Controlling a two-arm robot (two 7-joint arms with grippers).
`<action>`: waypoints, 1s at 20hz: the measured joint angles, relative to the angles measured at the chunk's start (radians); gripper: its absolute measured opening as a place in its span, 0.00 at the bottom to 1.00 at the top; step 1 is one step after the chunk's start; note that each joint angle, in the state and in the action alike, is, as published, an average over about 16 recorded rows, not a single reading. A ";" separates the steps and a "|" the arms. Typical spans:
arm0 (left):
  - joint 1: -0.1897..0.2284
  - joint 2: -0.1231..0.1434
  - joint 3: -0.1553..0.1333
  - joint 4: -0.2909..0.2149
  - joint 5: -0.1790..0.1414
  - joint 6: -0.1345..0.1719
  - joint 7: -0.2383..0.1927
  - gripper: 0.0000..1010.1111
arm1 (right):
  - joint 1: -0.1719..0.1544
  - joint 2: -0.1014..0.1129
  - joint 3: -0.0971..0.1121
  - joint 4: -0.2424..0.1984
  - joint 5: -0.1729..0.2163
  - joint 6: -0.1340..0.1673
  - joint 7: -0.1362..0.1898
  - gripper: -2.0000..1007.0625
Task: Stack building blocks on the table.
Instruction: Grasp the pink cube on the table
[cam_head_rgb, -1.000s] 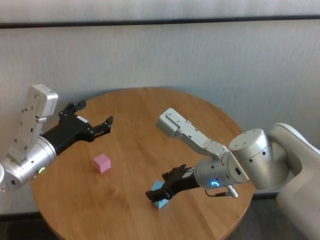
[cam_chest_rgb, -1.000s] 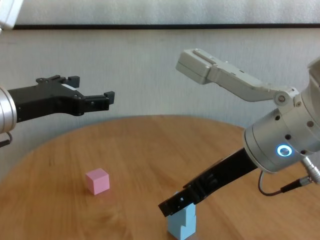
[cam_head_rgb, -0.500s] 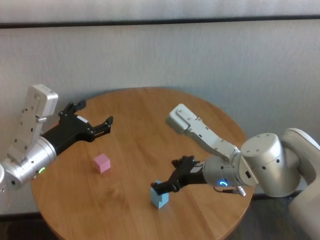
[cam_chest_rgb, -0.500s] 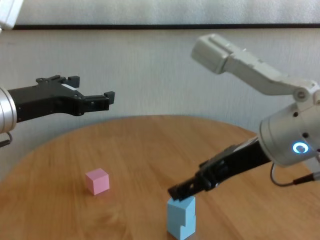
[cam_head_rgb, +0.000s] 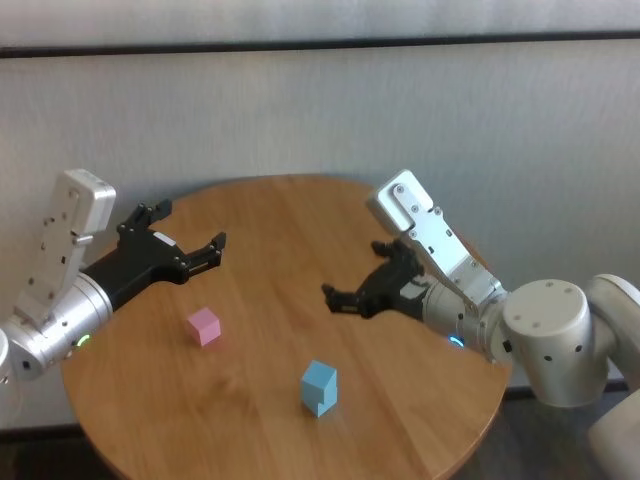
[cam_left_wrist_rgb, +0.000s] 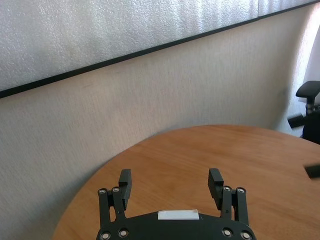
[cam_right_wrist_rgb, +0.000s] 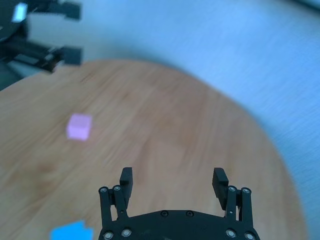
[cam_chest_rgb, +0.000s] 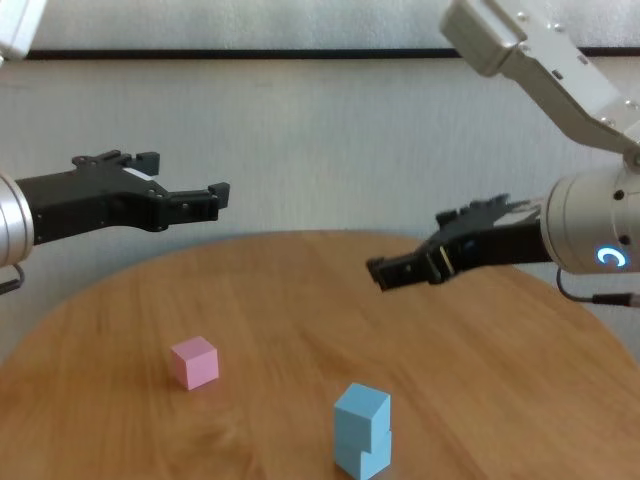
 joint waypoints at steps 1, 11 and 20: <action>0.000 0.000 0.000 0.000 0.000 0.000 0.000 0.99 | -0.003 -0.005 0.005 0.006 -0.013 -0.024 -0.019 1.00; 0.000 0.000 0.000 0.000 0.000 0.000 -0.001 0.99 | -0.001 -0.034 0.018 0.082 -0.119 -0.184 -0.134 1.00; 0.006 0.017 -0.022 -0.009 -0.034 0.052 -0.045 0.99 | 0.007 -0.034 0.014 0.099 -0.133 -0.196 -0.142 1.00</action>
